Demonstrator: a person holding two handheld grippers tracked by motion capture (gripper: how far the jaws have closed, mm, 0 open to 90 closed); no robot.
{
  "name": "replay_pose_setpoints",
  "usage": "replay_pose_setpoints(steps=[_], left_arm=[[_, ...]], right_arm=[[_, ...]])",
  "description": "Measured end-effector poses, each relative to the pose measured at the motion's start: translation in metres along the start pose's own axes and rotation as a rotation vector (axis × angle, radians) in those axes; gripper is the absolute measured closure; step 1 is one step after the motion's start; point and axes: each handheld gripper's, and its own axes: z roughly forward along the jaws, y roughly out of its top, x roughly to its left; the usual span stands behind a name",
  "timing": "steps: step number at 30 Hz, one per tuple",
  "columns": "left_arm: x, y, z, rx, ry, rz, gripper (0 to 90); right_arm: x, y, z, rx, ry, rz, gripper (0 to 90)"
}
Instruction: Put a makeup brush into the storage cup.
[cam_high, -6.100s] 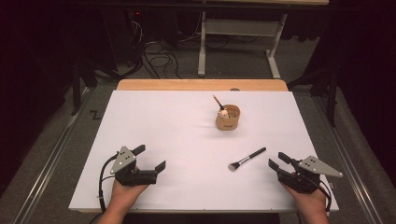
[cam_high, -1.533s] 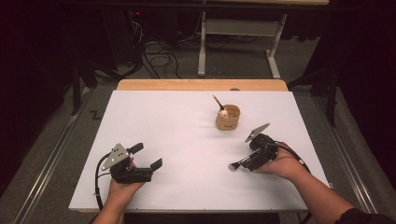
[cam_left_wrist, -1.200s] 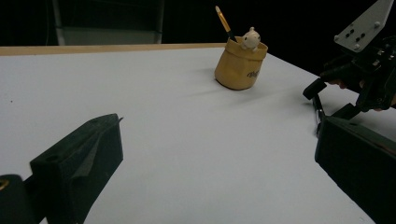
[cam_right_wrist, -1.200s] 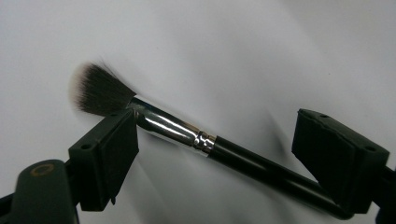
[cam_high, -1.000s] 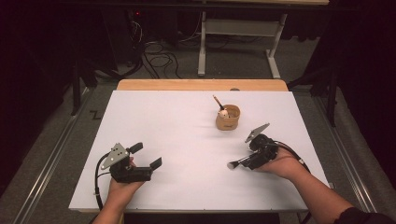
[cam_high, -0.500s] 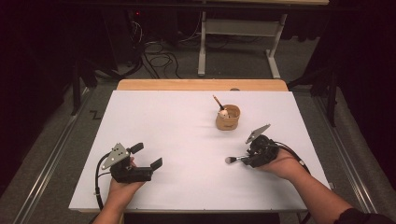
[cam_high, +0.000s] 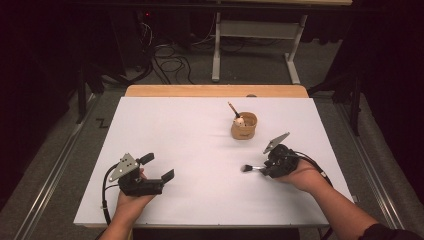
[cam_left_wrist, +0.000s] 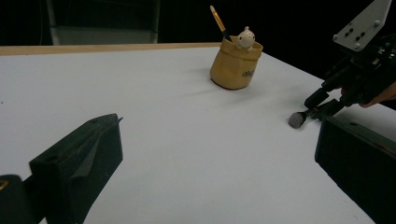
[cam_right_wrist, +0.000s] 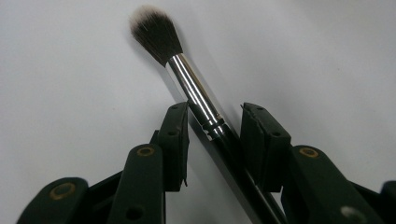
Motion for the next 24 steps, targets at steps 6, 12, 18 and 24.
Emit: replay_pose_setpoints(steps=[6, 12, 18, 24], left_arm=[[-0.0003, 0.0002, 0.0001, 0.001, -0.001, 0.0, 1.7], [-0.0005, 0.0005, 0.0, 0.001, -0.001, -0.001, 1.7], [0.0001, 0.0011, -0.0006, 0.0, -0.001, 0.0, 1.7], [0.0, 0.0011, -0.0004, 0.0, -0.001, 0.0, 1.7]], right_arm=[[0.0007, -0.0007, -0.0011, 0.008, 0.001, 0.008, 71.8], [0.0, -0.0011, -0.0016, 0.01, -0.006, 0.004, 75.0], [0.0007, -0.0012, -0.003, 0.016, -0.007, 0.018, 78.7], [0.0009, -0.001, -0.0033, 0.02, -0.007, 0.017, 78.9]])
